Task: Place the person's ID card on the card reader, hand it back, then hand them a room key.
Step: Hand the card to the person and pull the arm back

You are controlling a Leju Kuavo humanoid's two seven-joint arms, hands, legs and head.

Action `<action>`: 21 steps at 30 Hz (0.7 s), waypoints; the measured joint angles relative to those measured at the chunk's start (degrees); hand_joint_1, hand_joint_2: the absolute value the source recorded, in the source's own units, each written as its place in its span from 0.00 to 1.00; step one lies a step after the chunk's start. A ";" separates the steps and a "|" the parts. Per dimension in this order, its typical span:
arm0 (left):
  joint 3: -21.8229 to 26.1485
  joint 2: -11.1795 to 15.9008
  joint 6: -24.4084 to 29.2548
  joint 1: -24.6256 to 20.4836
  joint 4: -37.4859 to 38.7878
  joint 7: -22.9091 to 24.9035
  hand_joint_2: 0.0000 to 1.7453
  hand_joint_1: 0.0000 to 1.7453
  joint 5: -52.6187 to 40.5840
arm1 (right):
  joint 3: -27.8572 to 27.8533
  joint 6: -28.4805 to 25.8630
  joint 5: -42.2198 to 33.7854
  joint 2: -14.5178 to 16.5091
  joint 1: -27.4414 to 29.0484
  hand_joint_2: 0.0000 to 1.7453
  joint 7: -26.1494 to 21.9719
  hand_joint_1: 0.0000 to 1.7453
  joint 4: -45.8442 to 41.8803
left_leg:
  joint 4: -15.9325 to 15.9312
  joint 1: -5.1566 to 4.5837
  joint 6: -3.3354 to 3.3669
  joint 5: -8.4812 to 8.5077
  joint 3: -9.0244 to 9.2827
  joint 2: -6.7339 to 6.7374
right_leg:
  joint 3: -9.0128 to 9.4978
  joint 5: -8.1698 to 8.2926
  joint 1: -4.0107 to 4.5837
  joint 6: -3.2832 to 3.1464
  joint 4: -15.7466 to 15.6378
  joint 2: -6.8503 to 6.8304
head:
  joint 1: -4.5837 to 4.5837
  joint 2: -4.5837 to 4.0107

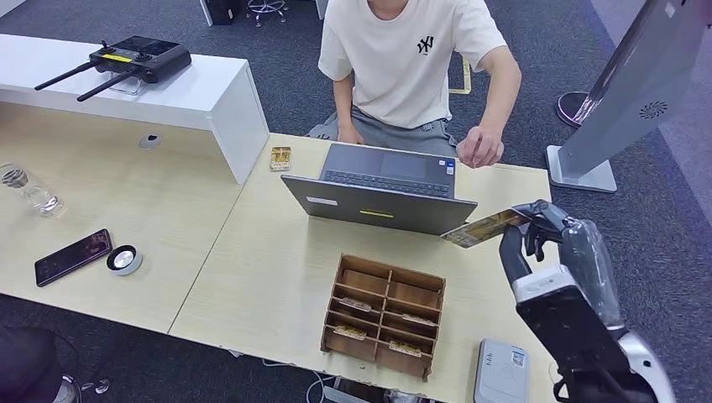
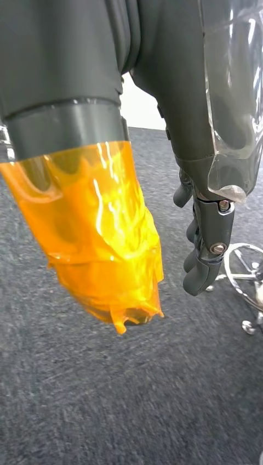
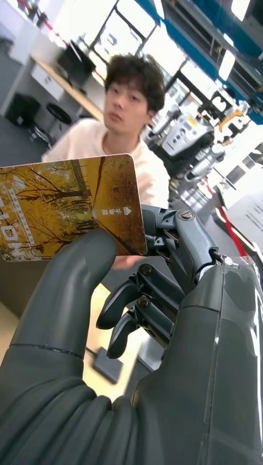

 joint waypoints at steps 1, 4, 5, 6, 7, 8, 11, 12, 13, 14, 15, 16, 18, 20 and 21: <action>0.26 0.00 0.00 -0.44 0.31 -0.35 0.00 0.00 -0.59 | 0.33 0.41 0.96 0.54 -1.78 1.00 1.04 1.00 1.42 | 0.00 0.00 -0.01 0.02 0.00 0.00 | 0.00 0.02 0.00 -0.01 0.01 0.01 | -0.01 0.00; 1.01 0.00 0.02 -1.81 1.45 -1.23 0.00 0.00 -2.17 | 1.26 1.84 3.79 2.13 -6.86 1.00 3.93 1.00 5.39 | 0.00 0.00 -0.02 0.05 0.01 -0.01 | -0.01 0.03 0.00 -0.02 0.02 0.00 | -0.01 0.00; 1.20 0.00 0.03 -2.18 1.84 -1.45 0.00 0.00 -2.61 | 1.49 2.29 4.78 2.58 -8.33 1.00 4.76 1.00 6.58 | 0.00 0.00 -0.02 0.05 0.01 -0.02 | -0.01 0.03 0.00 -0.02 0.02 0.00 | 0.00 0.00; 1.35 0.00 0.04 -2.51 2.22 -1.62 0.00 0.00 -3.00 | 1.70 2.71 5.76 3.00 -9.61 1.00 5.48 1.00 7.70 | 0.00 0.00 -0.02 0.06 0.01 -0.03 | -0.02 0.03 0.00 -0.02 0.02 -0.01 | 0.00 0.00; 1.49 0.00 0.04 -2.79 2.59 -1.79 0.00 0.00 -3.30 | 1.91 3.07 6.67 3.39 -10.73 1.00 6.05 1.00 8.72 | 0.00 0.00 -0.02 0.06 0.01 -0.04 | -0.02 0.03 0.00 -0.02 0.02 -0.02 | 0.00 0.00; 1.63 0.00 0.04 -3.07 2.92 -1.95 0.00 0.00 -3.51 | 2.09 3.34 7.50 3.74 -11.70 1.00 6.49 1.00 9.65 | 0.00 0.00 -0.02 0.06 0.00 -0.04 | -0.02 0.03 0.00 -0.02 0.02 -0.02 | -0.01 0.00; 2.06 0.00 0.04 -3.98 3.84 -2.20 0.00 0.00 -4.00 | 2.50 4.11 10.47 4.91 -14.75 1.00 7.74 1.00 12.50 | 0.00 0.00 -0.02 0.06 -0.01 -0.05 | -0.04 0.03 0.00 -0.02 0.03 -0.02 | -0.01 0.00; 2.15 0.00 0.04 -4.25 4.08 -2.21 0.00 0.00 -4.22 | 2.63 4.38 12.10 5.26 -15.73 1.00 8.17 1.00 13.38 | 0.00 0.00 -0.02 0.06 -0.01 -0.06 | -0.04 0.03 0.00 -0.02 0.03 -0.03 | 0.00 0.00; 2.18 0.00 0.04 -4.41 4.23 -2.21 0.00 0.00 -4.47 | 2.79 4.67 13.94 5.50 -16.51 1.00 8.50 1.00 14.08 | 0.00 0.00 -0.02 0.06 -0.01 -0.07 | -0.04 0.03 0.00 -0.02 0.03 -0.03 | 0.00 0.00; 2.21 0.00 0.03 -4.54 4.34 -2.21 0.00 0.00 -4.73 | 3.02 5.03 16.05 5.64 -17.22 1.00 8.82 1.00 14.73 | 0.00 0.00 -0.02 0.06 -0.02 -0.08 | -0.04 0.03 0.00 -0.02 0.03 -0.04 | 0.00 0.00; 2.23 0.00 0.00 -4.64 4.42 -2.21 0.00 0.00 -4.93 | 3.26 5.41 18.03 5.72 -17.84 1.00 9.09 1.00 15.33 | 0.00 0.00 -0.02 0.06 -0.02 -0.08 | -0.05 0.03 0.00 -0.02 0.03 -0.04 | 0.00 0.00; 2.25 0.00 -0.06 -4.74 4.48 -2.21 0.00 0.00 -5.12 | 3.49 5.84 19.75 5.74 -18.36 1.00 9.27 1.00 15.90 | 0.00 0.00 -0.02 0.06 -0.02 -0.08 | -0.05 0.03 0.00 -0.02 0.03 -0.04 | 0.00 0.00; 2.28 0.00 -0.38 -4.89 4.54 -2.23 0.00 0.00 -5.59 | 3.80 6.84 23.07 5.75 -19.04 1.00 9.40 1.00 16.83 | 0.00 0.00 -0.02 0.06 -0.02 -0.08 | -0.05 0.03 0.00 -0.02 0.03 -0.04 | 0.01 0.00; 2.31 0.00 -0.87 -4.96 4.55 -2.29 0.00 0.00 -6.26 | 4.02 7.91 26.86 5.76 -19.30 1.00 9.10 1.00 17.54 | 0.00 0.00 -0.02 0.05 -0.03 -0.09 | -0.05 0.03 0.00 -0.02 0.03 -0.05 | 0.00 0.00; 2.32 0.00 -1.13 -4.99 4.55 -2.35 0.00 0.00 -6.67 | 4.15 8.39 29.11 5.76 -19.36 1.00 8.73 1.00 17.88 | 0.00 0.00 -0.02 0.05 -0.03 -0.08 | -0.05 0.03 0.00 -0.02 0.03 -0.05 | 0.00 0.00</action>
